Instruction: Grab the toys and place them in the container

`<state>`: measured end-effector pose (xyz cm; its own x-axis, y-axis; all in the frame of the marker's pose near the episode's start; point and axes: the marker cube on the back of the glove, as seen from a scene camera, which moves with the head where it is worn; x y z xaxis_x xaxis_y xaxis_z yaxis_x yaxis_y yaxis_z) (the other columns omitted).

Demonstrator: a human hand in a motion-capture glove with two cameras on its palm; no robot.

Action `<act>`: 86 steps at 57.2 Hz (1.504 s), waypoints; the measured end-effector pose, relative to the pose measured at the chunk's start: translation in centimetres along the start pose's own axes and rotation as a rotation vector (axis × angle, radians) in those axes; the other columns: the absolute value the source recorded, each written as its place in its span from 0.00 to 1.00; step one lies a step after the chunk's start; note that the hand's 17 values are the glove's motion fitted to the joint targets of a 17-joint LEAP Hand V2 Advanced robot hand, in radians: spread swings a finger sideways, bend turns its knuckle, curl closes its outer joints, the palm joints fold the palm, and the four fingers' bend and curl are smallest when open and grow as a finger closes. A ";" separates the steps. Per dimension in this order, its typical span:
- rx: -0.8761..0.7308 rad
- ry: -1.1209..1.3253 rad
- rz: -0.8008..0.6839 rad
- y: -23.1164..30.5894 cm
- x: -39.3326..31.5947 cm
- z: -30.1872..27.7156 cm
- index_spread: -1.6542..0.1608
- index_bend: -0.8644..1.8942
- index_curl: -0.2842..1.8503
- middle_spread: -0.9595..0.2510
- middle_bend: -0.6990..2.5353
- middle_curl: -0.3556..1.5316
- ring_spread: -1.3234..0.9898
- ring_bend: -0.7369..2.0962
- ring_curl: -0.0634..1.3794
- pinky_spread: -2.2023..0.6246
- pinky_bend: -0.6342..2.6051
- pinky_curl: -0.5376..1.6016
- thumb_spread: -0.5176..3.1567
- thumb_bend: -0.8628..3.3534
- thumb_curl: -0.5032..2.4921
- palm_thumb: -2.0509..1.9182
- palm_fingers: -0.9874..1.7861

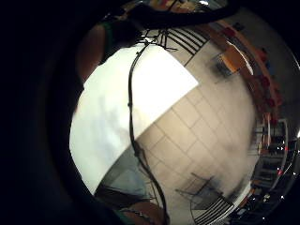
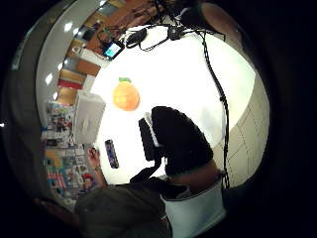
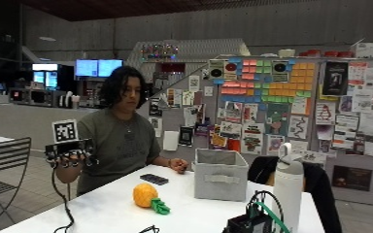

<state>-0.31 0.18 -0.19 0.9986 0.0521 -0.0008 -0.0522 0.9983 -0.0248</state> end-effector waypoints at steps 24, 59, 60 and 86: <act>-0.038 -0.075 0.066 -0.2 -4.1 0.1 0.69 0.44 0.24 0.71 0.27 0.26 0.50 0.34 0.10 0.77 0.43 0.35 0.49 0.20 0.21 0.51 0.41; -0.122 -0.159 -0.615 -11.1 -23.0 17.3 0.67 0.43 0.28 0.59 0.29 0.33 0.44 0.41 0.16 0.74 0.46 0.35 0.46 0.21 0.26 0.53 0.55; -0.109 -0.151 -0.614 -11.0 -22.9 17.4 0.68 0.44 0.29 0.58 0.33 0.35 0.43 0.41 0.16 0.73 0.45 0.34 0.47 0.21 0.26 0.54 0.62; 0.408 -0.360 -0.564 -6.2 -26.3 9.2 0.70 0.54 0.41 0.47 0.53 0.53 0.38 0.65 0.38 0.64 0.50 0.42 0.47 0.25 0.35 0.65 0.83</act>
<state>-26.27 -7.20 9.17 0.8163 -0.5307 0.2281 0.3977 0.8027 0.4444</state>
